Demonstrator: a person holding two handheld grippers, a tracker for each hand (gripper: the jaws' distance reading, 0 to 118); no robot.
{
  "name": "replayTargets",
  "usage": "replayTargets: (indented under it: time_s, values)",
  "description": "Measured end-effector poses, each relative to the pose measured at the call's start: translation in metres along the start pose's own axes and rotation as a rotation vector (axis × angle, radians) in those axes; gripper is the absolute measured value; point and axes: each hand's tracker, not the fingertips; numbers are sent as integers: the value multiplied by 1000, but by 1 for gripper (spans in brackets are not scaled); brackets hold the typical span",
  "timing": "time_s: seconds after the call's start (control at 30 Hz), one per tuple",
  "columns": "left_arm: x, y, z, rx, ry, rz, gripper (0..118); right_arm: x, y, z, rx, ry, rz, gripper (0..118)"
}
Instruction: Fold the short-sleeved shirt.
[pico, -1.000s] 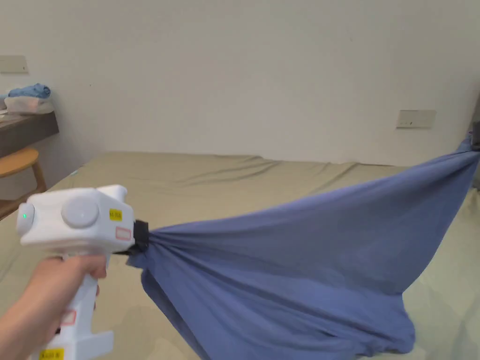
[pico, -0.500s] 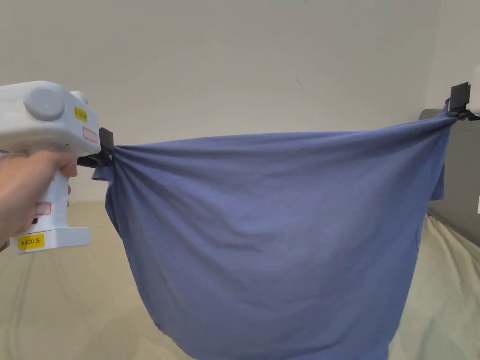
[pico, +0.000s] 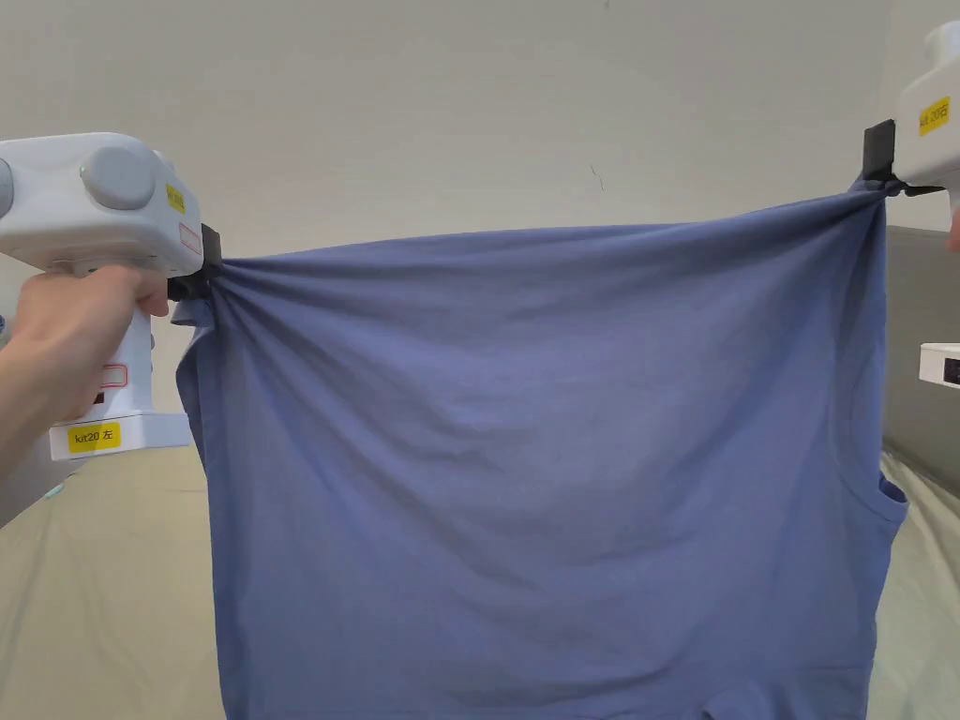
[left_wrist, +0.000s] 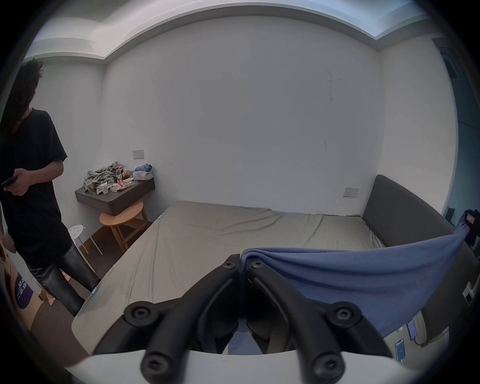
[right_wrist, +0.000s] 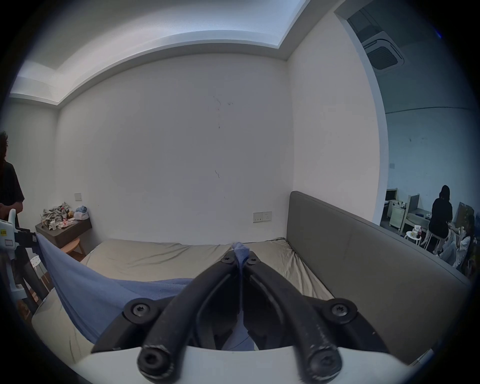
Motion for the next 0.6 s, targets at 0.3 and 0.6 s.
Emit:
replayTargets:
  time_s: [0.3,0.6]
  values:
    - [9,23,-74,75,47,49,2,-28,3,-84,1,-24,47,0]
    - [12,-2,-151,29,141,-36,2,-52,-27,-153,-65,-31,83,0]
